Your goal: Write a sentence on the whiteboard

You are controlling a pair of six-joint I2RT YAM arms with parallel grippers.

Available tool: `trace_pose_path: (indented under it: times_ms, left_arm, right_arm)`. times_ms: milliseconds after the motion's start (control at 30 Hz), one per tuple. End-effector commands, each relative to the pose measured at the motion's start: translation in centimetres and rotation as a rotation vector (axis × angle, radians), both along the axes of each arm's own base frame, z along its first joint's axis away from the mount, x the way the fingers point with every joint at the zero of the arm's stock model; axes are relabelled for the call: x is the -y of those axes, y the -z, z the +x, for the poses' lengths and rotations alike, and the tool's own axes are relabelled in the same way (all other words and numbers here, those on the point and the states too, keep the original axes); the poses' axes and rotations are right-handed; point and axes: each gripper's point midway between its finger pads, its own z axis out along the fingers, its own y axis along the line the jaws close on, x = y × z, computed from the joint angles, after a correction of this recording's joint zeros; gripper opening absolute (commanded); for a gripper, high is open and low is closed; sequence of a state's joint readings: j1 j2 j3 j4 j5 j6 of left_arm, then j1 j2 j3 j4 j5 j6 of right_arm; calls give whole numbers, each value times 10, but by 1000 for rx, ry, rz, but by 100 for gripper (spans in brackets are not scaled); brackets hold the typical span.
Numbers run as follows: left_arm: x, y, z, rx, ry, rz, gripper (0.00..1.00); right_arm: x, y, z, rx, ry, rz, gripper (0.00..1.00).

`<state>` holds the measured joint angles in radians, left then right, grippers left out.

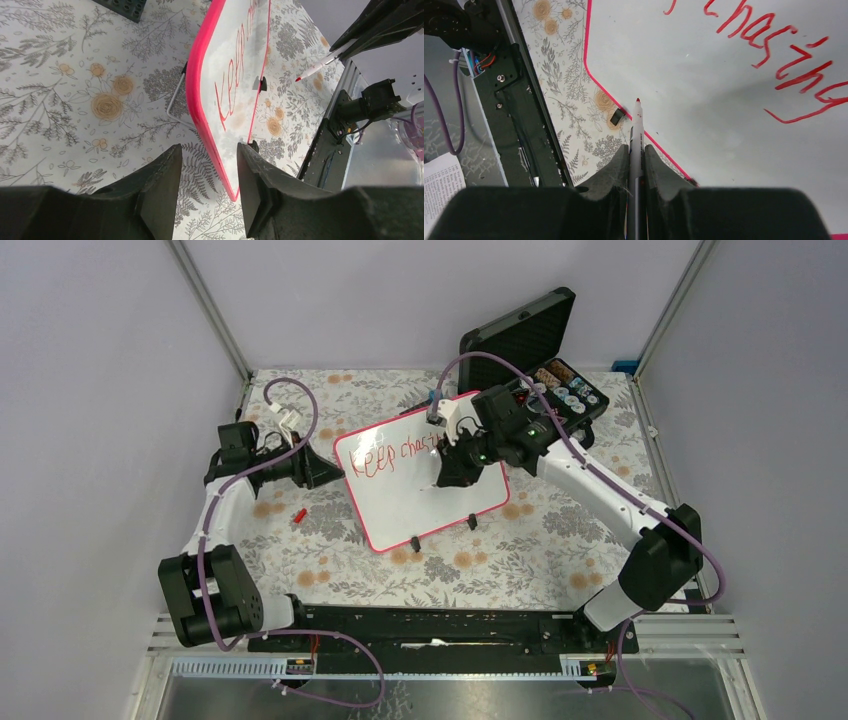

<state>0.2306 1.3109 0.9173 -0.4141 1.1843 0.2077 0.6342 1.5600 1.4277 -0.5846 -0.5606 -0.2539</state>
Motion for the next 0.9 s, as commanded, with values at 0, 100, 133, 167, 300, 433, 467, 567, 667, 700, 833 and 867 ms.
trace_pose_path:
  times_ms: [0,100,133,167,300,433,467,567,667,700,833,867]
  left_arm:
    - [4,2,-10,35,49,-16,47]
    - [5,6,-11,25,56,-23,47]
    - [5,6,-11,25,58,-25,47]
    - [5,7,-12,26,60,-26,47]
    - [7,10,-14,26,66,-32,47]
    - [7,10,-13,27,68,-41,47]
    - [8,11,-13,25,70,-44,47]
    - [11,13,-14,19,80,-44,47]
    - [15,14,-14,19,90,-42,47]
    - [15,13,-13,21,89,-42,46]
    - [19,14,-12,21,97,-38,45]
    - [20,15,-11,20,98,-36,44]
  right_arm:
    - [-13,-15,-11,30,-39,73,0]
    - [-18,-13,-12,22,-38,91,0]
    - [-20,-12,-11,26,-36,98,0]
    - [-23,-12,-12,29,-37,102,0]
    - [-33,-7,-10,41,-28,101,0]
    - [-48,-6,-9,76,-17,109,0]
    - [-52,-6,-9,88,-15,110,0]
    - [-62,-4,-14,120,-28,106,0]
    - [-69,2,-20,131,-41,97,0]
    - [-71,4,-20,133,-43,94,0]
    - [-75,9,-23,137,-49,89,0]
    - [-75,9,-23,141,-50,90,0]
